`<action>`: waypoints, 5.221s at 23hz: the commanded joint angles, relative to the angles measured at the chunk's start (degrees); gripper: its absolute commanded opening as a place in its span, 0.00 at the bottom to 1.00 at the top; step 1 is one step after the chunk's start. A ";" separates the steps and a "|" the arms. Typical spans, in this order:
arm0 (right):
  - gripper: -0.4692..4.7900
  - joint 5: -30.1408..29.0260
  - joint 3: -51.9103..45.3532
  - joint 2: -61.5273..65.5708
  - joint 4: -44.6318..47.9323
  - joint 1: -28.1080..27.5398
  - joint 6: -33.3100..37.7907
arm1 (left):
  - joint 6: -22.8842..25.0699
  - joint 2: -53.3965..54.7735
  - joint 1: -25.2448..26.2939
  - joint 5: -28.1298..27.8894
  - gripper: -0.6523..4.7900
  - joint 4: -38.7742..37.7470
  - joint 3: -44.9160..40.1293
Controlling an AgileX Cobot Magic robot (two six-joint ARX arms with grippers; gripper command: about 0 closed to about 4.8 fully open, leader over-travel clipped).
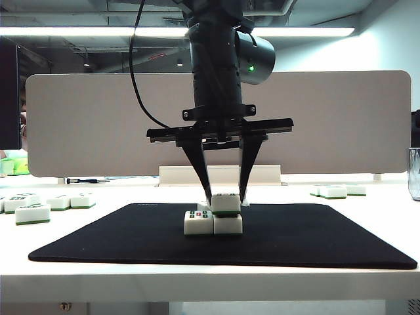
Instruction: Arrange four mahjong tiles into a neat stack, creating two layers of paired tiles.
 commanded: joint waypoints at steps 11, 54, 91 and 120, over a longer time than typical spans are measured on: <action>0.09 0.13 0.15 -0.68 0.61 0.04 -0.15 | -0.24 -0.35 -0.17 -1.05 0.47 -1.14 0.20; 0.09 0.13 0.15 -0.68 0.59 0.02 -0.13 | 60.59 2.27 7.08 -3.54 0.60 14.51 0.35; 0.09 0.09 0.15 -0.68 0.55 0.02 -0.13 | 45.72 2.89 17.29 -5.79 0.69 -8.87 12.55; 0.09 0.11 0.15 -0.68 0.57 0.02 -0.13 | 97.57 10.53 20.65 6.25 0.65 -3.98 11.85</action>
